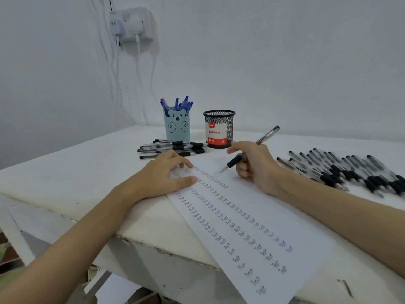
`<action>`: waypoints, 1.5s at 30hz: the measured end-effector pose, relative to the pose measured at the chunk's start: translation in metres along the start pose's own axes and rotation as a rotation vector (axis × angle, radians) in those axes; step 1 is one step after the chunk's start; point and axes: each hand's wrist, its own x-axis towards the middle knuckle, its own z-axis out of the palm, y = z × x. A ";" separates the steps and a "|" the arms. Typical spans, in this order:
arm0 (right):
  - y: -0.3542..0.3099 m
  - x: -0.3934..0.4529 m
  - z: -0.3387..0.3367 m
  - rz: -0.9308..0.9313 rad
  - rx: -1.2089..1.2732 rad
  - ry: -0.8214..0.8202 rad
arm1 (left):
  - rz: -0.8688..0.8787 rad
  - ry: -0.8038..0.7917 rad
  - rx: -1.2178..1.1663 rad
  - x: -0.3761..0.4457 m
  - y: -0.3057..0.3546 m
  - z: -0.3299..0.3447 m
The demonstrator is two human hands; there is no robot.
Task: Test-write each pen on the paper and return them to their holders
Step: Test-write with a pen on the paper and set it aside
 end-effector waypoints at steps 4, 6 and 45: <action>0.001 -0.012 0.005 -0.053 -0.134 -0.168 | 0.047 -0.035 -0.074 -0.002 0.003 0.002; 0.003 -0.017 0.009 -0.125 -0.224 -0.153 | 0.046 -0.036 -0.072 -0.001 0.004 0.003; 0.012 -0.017 0.013 -0.344 -0.502 -0.064 | 0.021 -0.004 -0.119 0.000 0.000 0.005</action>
